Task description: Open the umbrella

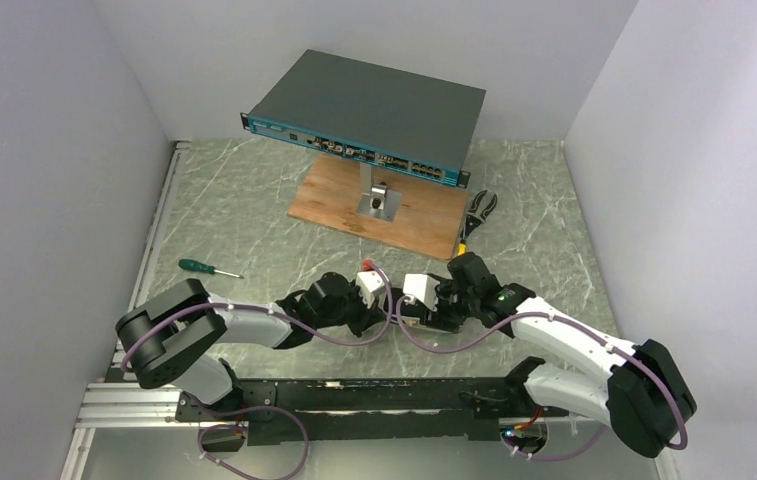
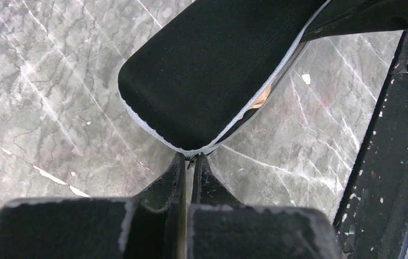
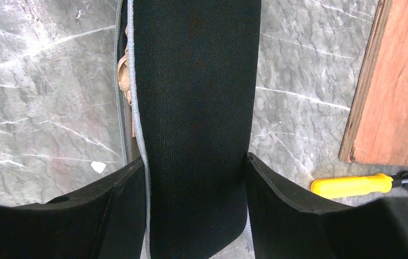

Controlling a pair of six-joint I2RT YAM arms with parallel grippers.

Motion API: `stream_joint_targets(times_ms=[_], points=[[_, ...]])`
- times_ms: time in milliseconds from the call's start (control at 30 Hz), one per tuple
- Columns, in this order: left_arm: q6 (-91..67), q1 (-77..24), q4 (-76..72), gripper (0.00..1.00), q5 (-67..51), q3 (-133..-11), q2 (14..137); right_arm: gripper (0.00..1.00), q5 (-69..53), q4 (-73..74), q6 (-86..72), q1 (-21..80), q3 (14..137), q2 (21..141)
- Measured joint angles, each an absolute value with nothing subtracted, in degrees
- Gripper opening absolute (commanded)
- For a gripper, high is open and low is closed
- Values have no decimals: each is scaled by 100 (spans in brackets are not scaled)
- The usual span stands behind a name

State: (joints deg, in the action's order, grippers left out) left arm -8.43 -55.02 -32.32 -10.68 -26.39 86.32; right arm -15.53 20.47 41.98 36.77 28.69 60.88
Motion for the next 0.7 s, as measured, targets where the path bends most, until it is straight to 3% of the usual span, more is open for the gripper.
stream_joint_targets(times_ms=[133,400,700], points=[[-814,-5406,-3116,0,-1170,-2630,8545,34,-1557,1973,4250,3677,2788,6014],[-410,-5057,-2814,0,-1656,-2523,8276,0,-1870,1800,4803,3677,2648,5929],[423,-4788,-2799,0,-1839,-2689,8565,0,-2353,1772,5970,3671,2506,5854]])
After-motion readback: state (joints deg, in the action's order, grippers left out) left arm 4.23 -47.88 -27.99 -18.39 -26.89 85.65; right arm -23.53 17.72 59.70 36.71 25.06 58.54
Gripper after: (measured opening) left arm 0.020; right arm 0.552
